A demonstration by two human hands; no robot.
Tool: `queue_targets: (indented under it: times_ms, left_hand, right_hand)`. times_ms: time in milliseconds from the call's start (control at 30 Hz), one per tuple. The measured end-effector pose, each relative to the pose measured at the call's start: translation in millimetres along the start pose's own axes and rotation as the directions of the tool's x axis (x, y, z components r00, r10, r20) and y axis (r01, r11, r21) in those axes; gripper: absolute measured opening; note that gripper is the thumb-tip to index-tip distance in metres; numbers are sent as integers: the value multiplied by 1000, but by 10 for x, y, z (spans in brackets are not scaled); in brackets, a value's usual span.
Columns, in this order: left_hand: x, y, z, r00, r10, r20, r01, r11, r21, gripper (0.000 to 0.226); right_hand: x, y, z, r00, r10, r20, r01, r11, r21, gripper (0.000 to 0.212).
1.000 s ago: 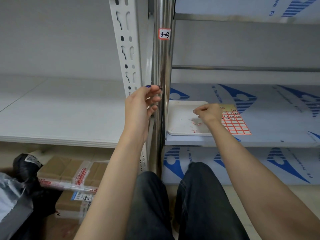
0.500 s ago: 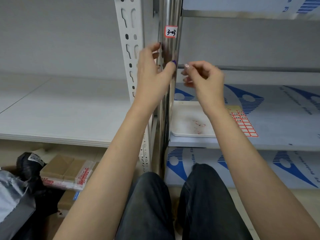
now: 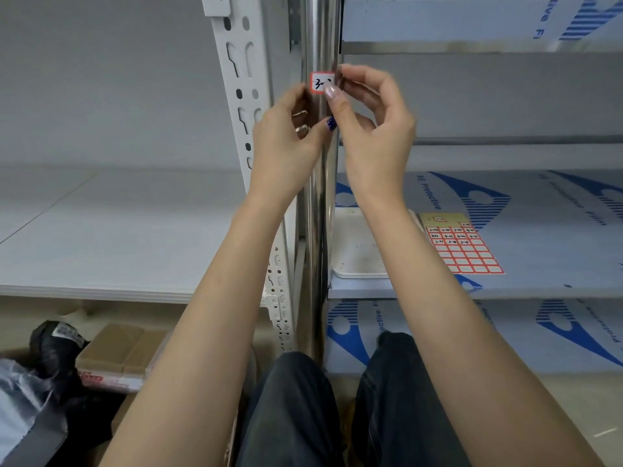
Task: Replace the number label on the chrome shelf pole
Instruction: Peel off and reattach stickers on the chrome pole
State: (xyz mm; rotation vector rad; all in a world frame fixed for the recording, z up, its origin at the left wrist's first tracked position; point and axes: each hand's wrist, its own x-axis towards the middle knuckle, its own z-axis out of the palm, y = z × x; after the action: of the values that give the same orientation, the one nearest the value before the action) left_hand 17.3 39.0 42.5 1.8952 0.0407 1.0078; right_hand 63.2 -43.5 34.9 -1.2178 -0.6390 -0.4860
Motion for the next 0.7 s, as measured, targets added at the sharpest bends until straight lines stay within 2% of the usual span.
queue_targets:
  times_ms: [200,567,700]
  left_hand:
    - [6,-35,12,1000,-3,-23,3,1000,13,33]
    - [-32,-76,68,998,5,-67,-8,999,-33,33]
    - [-28,-85,66,997,4,-79,-8,999,-43,31]
  right_hand:
    - [-16,70,111,992,-28,-122,32,999,28,13]
    - [-75,89,253,957,-47,-288,68,996,61,15]
    - [-92,121,279,948,-70,-310,85,996,35,15]
